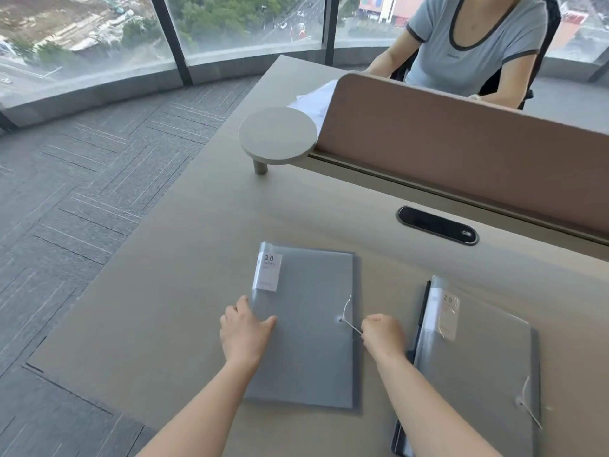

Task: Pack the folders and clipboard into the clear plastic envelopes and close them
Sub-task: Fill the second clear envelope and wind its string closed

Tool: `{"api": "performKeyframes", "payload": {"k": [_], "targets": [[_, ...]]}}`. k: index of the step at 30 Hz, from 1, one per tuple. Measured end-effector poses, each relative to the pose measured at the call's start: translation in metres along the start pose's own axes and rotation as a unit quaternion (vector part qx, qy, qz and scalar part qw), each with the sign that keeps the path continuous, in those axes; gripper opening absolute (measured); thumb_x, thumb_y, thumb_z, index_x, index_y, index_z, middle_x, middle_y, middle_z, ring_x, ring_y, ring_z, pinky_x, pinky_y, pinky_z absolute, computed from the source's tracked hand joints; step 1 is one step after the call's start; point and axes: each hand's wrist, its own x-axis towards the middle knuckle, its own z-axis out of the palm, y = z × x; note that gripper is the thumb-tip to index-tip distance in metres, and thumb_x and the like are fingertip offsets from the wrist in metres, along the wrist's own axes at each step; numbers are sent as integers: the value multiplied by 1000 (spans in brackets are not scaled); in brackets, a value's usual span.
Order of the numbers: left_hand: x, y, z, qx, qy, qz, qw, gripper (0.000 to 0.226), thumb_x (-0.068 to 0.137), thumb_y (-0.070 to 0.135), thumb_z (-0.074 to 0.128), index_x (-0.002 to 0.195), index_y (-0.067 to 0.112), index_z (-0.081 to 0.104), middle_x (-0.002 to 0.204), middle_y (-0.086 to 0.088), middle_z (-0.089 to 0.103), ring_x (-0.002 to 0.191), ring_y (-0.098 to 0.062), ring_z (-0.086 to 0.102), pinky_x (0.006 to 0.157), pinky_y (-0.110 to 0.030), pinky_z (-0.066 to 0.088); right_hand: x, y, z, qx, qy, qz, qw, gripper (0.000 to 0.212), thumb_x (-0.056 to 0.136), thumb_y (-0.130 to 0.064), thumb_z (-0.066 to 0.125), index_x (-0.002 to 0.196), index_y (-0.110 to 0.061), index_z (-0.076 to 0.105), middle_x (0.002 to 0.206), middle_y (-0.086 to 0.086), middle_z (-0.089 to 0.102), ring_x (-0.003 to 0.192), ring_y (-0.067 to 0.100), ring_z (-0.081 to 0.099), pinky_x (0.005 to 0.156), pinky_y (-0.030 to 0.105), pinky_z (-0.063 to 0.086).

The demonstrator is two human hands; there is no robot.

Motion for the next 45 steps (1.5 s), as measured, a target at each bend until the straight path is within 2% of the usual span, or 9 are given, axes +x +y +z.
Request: {"api": "performKeyframes", "payload": {"k": [3, 7, 11, 16, 20, 26, 30, 38, 45], "targets": [[5, 2, -3, -84, -36, -78, 993, 62, 75, 38, 73, 128, 13, 53, 122, -14, 57, 119, -36, 49, 99, -41, 42, 4, 4, 3, 32, -15, 27, 999, 25, 71, -3, 44, 48, -12, 45, 59, 14, 54, 59, 27, 48, 57, 32, 34], [18, -2, -11, -163, -99, -102, 976, 46, 58, 47, 72, 87, 13, 67, 90, -9, 74, 88, -31, 70, 80, -40, 57, 10, 10, 2, 106, -36, 90, 990, 18, 67, -5, 49, 51, -13, 53, 56, 11, 54, 60, 29, 53, 63, 42, 50], [17, -4, -23, -280, -116, -105, 947, 34, 80, 29, 76, 102, 8, 61, 99, -9, 70, 91, -31, 69, 79, -43, 56, -2, 5, -4, 201, -63, 120, 970, 21, 75, 2, 51, 58, -10, 52, 54, 7, 46, 49, 21, 43, 55, 30, 41], [12, 2, -32, -346, -120, -68, 928, 26, 85, 21, 73, 101, 8, 59, 101, -15, 71, 84, -32, 70, 74, -45, 56, -8, 10, -9, 234, -80, 89, 965, 21, 84, -1, 55, 67, -14, 54, 58, 3, 44, 48, 16, 39, 47, 22, 36], [2, 20, -46, -363, -124, -35, 923, 27, 85, 26, 74, 101, 10, 58, 97, -15, 71, 77, -30, 68, 71, -44, 57, -9, 8, -24, 258, -46, 53, 964, 9, 86, -7, 60, 79, -12, 57, 59, 5, 42, 53, 19, 37, 52, 26, 30], [-23, 67, -46, -388, -138, 8, 911, 27, 80, 31, 76, 93, 14, 60, 99, -18, 72, 83, -35, 71, 80, -57, 58, -9, 16, -75, 274, 40, 0, 961, 9, 83, -11, 60, 74, -11, 60, 65, 8, 51, 60, 23, 44, 58, 31, 40], [-49, 105, -23, -390, -176, 25, 903, 37, 71, 35, 78, 94, 12, 62, 99, -20, 72, 83, -37, 72, 79, -62, 57, -3, 49, -120, 291, 89, -4, 953, 20, 84, -13, 61, 76, 5, 59, 66, 8, 53, 62, 21, 44, 61, 34, 38], [-113, 160, 48, -355, -264, 51, 895, 23, 88, 18, 70, 102, 4, 60, 90, -10, 74, 66, -20, 69, 55, -28, 51, 5, 143, -190, 284, 143, 36, 948, 19, 89, -14, 58, 71, -11, 56, 68, 8, 54, 63, 21, 45, 63, 34, 34], [-151, 171, 87, -290, -269, 73, 916, 21, 86, 17, 71, 99, 3, 61, 94, -14, 73, 64, -17, 68, 46, -19, 47, 0, 199, -207, 248, 157, 68, 954, 18, 90, -9, 59, 72, -12, 59, 66, 5, 56, 60, 22, 45, 57, 32, 30]]}}
